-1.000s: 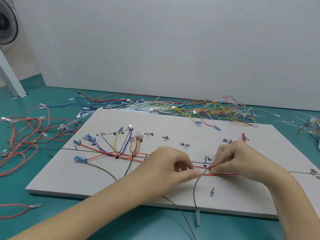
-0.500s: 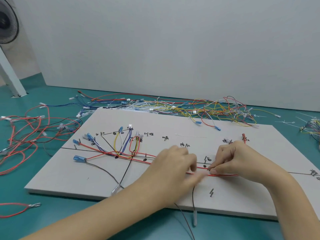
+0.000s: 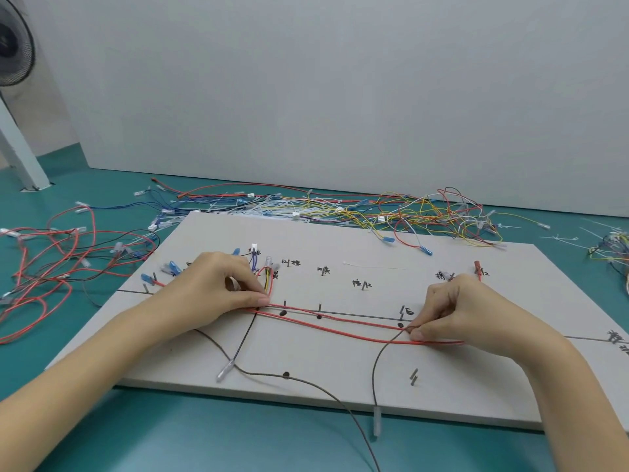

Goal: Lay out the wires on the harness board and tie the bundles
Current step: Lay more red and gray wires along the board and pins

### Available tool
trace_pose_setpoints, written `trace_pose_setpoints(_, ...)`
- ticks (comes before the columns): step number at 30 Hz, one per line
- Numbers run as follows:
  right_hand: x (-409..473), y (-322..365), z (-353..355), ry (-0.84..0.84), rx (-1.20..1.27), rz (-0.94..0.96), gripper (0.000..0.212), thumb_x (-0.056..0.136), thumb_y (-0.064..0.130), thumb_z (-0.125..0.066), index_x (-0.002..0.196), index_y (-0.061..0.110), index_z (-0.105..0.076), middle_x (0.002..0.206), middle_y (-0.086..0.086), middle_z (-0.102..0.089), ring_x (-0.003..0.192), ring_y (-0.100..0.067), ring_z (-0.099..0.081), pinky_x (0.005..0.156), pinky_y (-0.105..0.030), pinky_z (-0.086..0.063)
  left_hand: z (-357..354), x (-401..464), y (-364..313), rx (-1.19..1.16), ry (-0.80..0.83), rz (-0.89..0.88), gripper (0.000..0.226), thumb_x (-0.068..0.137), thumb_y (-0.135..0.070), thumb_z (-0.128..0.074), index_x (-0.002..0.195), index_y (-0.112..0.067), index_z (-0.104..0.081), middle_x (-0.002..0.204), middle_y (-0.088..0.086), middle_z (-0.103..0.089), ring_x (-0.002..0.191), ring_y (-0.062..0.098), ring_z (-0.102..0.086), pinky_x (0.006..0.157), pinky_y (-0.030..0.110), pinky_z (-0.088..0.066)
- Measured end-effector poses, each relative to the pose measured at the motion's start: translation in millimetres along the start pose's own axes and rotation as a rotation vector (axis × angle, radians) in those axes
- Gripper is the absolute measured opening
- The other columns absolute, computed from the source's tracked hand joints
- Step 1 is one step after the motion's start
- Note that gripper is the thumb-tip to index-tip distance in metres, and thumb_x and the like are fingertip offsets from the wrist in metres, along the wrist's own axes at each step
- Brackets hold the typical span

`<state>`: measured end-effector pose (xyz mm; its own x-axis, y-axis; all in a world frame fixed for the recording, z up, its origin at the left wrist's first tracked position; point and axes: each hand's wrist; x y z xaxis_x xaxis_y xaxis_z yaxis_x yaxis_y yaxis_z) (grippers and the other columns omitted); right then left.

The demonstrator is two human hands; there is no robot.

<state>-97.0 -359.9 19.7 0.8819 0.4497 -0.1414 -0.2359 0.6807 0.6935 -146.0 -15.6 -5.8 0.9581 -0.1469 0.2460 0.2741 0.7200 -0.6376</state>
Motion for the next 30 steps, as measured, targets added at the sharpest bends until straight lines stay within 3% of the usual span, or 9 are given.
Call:
trace_pose_setpoints(3, 0, 0, -1, -0.023, 0.022, 0.005, 0.013, 0.066, 0.014, -0.087, 0.065, 0.024, -0.079, 0.070, 0.007, -0.070, 0.067, -0.006, -0.065, 0.059, -0.015, -0.046, -1, -1, 1, 0.033, -0.017, -0.061, 0.006, 0.070, -0.026, -0.083, 0.071, -0.029, -0.078, 0.070, -0.015, -0.066, 0.069, 0.005, -0.057, 0.061, 0.010, -0.038)
trace_pose_setpoints(6, 0, -1, 0, -0.059, 0.055, 0.025, 0.011, 0.068, 0.014, -0.086, 0.065, 0.022, -0.079, 0.068, 0.006, -0.072, 0.065, -0.004, -0.065, 0.058, -0.010, -0.044, -3, -2, 3, 0.076, -0.033, -0.089, 0.007, 0.070, -0.026, -0.084, 0.072, -0.029, -0.078, 0.071, -0.019, -0.065, 0.074, 0.003, -0.056, 0.064, 0.009, -0.037)
trace_pose_setpoints(13, 1, 0, -3, -0.093, 0.156, 0.100, 0.014, 0.074, 0.011, -0.081, 0.067, 0.022, -0.077, 0.069, -0.001, -0.074, 0.065, -0.008, -0.068, 0.063, -0.017, -0.051, -9, -3, 8, 0.064, -0.070, -0.087, 0.013, 0.072, -0.025, -0.084, 0.069, -0.032, -0.074, 0.074, -0.017, -0.065, 0.073, 0.009, -0.057, 0.062, 0.016, -0.041)
trace_pose_setpoints(20, 3, 0, -6, -0.095, 0.158, 0.101, 0.012, 0.073, 0.011, -0.081, 0.068, 0.022, -0.077, 0.071, -0.002, -0.074, 0.068, -0.013, -0.070, 0.066, -0.020, -0.053, -9, -3, 9, 0.083, -0.052, -0.068, 0.017, 0.073, -0.028, -0.083, 0.068, -0.038, -0.071, 0.077, -0.019, -0.065, 0.080, 0.007, -0.058, 0.064, 0.011, -0.039)
trace_pose_setpoints(25, 4, 1, -7, -0.091, 0.129, 0.075, 0.016, 0.071, 0.009, -0.083, 0.066, 0.024, -0.078, 0.070, -0.001, -0.074, 0.070, -0.016, -0.071, 0.071, -0.028, -0.055, -8, 1, 4, -0.058, -0.042, 0.002, 0.009, 0.075, -0.031, -0.081, 0.073, -0.036, -0.074, 0.074, -0.010, -0.067, 0.069, 0.007, -0.058, 0.059, 0.016, -0.040)
trace_pose_setpoints(30, 4, 2, -8, -0.113, 0.125, 0.039, 0.017, 0.068, 0.009, -0.085, 0.066, 0.023, -0.077, 0.068, -0.002, -0.074, 0.067, -0.018, -0.070, 0.069, -0.028, -0.054, -9, 13, -12, -0.108, -0.050, -0.002, 0.011, 0.083, -0.028, -0.075, 0.073, -0.032, -0.075, 0.077, -0.013, -0.068, 0.073, 0.005, -0.061, 0.064, 0.019, -0.045)
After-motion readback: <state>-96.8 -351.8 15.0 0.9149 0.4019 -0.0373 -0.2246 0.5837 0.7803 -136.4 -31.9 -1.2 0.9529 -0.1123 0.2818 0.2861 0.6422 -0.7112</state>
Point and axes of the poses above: each hand's wrist, its own x-axis towards the middle knuckle, its own z-axis out of the back of the hand, y = z × x
